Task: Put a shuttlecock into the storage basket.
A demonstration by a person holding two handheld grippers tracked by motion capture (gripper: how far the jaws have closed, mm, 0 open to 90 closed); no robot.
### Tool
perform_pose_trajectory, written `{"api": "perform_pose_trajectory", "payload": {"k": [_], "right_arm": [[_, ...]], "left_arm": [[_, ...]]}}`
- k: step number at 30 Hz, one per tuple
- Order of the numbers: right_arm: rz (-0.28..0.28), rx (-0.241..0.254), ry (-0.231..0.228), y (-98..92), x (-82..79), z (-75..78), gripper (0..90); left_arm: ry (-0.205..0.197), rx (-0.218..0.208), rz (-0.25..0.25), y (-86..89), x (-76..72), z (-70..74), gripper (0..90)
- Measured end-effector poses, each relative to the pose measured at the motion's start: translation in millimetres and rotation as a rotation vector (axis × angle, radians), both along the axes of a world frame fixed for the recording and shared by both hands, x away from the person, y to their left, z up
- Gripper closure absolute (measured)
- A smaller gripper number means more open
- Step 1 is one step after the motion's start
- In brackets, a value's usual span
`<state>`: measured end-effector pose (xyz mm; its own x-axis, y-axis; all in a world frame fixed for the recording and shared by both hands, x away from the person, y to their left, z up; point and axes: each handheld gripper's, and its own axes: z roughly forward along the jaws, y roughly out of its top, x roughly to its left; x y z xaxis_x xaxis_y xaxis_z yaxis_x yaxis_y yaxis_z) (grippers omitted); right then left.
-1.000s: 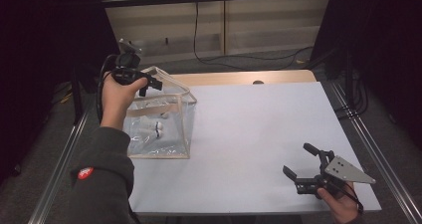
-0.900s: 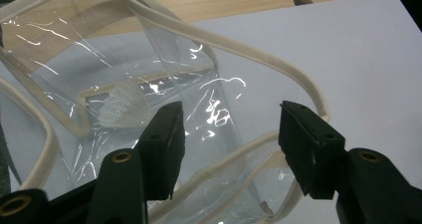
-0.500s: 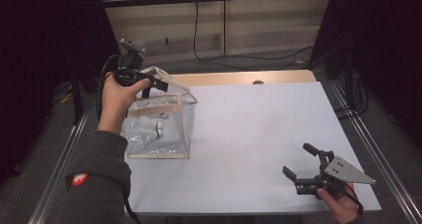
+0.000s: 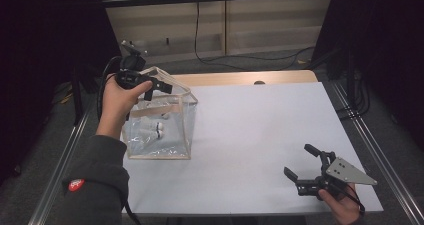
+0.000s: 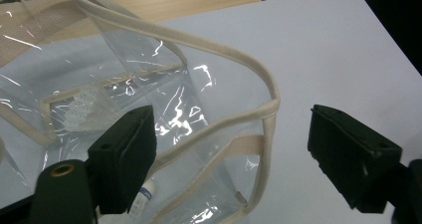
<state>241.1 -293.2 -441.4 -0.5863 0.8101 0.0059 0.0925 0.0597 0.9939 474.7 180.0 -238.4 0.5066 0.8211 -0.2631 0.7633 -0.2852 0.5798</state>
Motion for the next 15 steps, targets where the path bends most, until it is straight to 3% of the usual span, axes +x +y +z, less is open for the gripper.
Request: {"api": "perform_pose_trajectory", "payload": {"k": [8,15], "right_arm": [[0.004,-0.004,-0.002,2.1,1.4,-0.3,1.1],[0.006,-0.004,-0.003,1.9,0.5,0.0,1.1]], "left_arm": [[0.004,-0.004,-0.024,0.4,-2.5,-4.2,16.2],[-0.007,-0.032,-0.065,-4.1,-9.7,-1.4,13.3]]}}
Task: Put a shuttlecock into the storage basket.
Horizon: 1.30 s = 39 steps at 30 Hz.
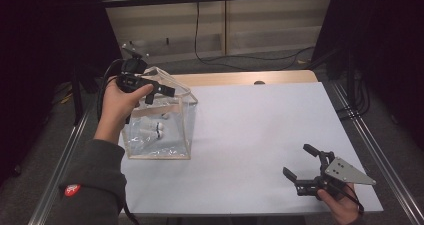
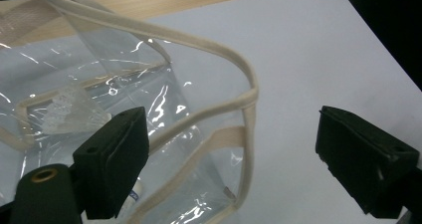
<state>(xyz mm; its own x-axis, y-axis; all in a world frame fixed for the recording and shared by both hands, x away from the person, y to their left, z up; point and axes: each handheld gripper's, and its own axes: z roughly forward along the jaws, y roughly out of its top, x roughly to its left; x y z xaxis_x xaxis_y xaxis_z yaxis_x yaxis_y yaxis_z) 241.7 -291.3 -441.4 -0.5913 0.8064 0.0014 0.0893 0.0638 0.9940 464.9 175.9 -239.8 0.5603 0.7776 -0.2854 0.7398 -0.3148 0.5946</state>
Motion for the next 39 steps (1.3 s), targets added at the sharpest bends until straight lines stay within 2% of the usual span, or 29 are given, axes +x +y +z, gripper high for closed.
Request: {"api": "perform_pose_trajectory", "payload": {"k": [6,13,19,23,39], "right_arm": [[-0.004,0.003,0.002,-0.9,-0.2,0.2,1.1],[-0.005,-0.005,0.002,-1.2,-0.6,-0.3,1.1],[-0.004,-0.007,0.001,-1.4,-0.5,-0.4,1.1],[-0.005,-0.009,0.001,-1.0,-0.6,-0.5,1.1],[-0.004,-0.008,0.004,-1.6,-1.0,-0.5,1.1]], "left_arm": [[-0.013,-0.021,-0.050,-5.5,-6.8,2.8,13.2],[-0.009,-0.015,-0.105,-12.2,-12.8,-0.1,12.6],[-0.009,-0.030,-0.137,-12.9,-18.4,-1.7,12.5],[-0.004,-0.040,-0.140,-12.8,-21.0,-4.7,12.1],[0.002,-0.064,-0.237,-20.4,-38.7,-11.0,10.6]]}}
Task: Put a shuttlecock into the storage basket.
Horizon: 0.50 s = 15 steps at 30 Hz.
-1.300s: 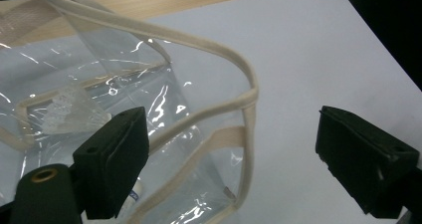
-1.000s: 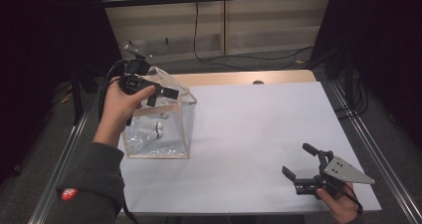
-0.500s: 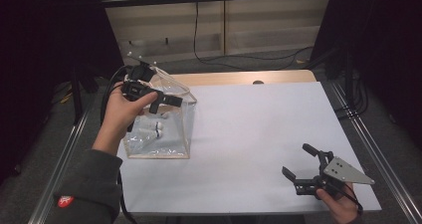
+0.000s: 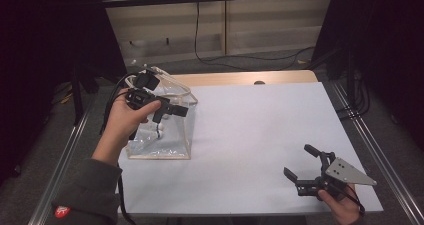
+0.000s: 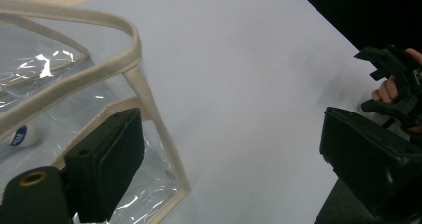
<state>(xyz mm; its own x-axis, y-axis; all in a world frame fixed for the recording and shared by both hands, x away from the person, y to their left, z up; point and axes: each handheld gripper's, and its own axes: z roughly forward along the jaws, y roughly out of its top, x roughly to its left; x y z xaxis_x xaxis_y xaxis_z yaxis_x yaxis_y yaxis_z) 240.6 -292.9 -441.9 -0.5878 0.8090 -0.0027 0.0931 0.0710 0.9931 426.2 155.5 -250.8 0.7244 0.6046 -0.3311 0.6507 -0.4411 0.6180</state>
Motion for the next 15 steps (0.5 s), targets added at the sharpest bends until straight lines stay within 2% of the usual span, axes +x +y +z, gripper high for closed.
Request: {"api": "perform_pose_trajectory", "payload": {"k": [15], "right_arm": [[0.000,-0.001,0.001,0.2,-0.3,0.0,1.2]], "left_arm": [[-0.005,-0.026,-0.029,5.5,-11.4,-12.5,9.2]]}}
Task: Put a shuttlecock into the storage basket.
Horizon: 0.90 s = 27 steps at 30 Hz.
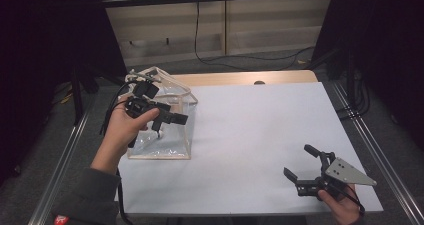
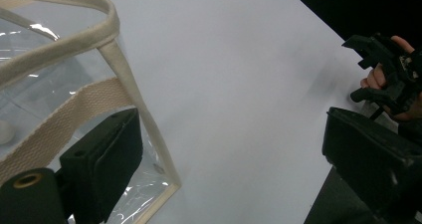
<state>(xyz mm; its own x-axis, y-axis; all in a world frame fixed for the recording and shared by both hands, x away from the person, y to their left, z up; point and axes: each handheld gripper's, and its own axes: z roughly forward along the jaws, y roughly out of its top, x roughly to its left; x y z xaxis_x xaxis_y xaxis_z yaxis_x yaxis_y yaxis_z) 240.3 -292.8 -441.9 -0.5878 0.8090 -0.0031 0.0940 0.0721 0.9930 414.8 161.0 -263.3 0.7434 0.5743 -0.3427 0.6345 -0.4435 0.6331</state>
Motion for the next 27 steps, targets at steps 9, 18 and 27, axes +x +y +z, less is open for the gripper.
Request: {"api": "perform_pose_trajectory", "payload": {"k": [9,18,27], "right_arm": [[0.000,-0.002,-0.001,0.1,-0.1,0.0,1.2],[-0.005,0.000,-0.003,-1.1,-1.0,0.0,1.2],[-0.004,0.001,-0.002,-0.7,-1.4,0.0,1.2]], "left_arm": [[-0.002,-0.023,-0.019,3.2,-5.5,-6.1,8.8],[-0.007,-0.031,-0.034,1.2,-10.4,-14.5,8.1],[-0.013,-0.035,-0.059,-2.2,-15.0,-22.2,7.0]]}}
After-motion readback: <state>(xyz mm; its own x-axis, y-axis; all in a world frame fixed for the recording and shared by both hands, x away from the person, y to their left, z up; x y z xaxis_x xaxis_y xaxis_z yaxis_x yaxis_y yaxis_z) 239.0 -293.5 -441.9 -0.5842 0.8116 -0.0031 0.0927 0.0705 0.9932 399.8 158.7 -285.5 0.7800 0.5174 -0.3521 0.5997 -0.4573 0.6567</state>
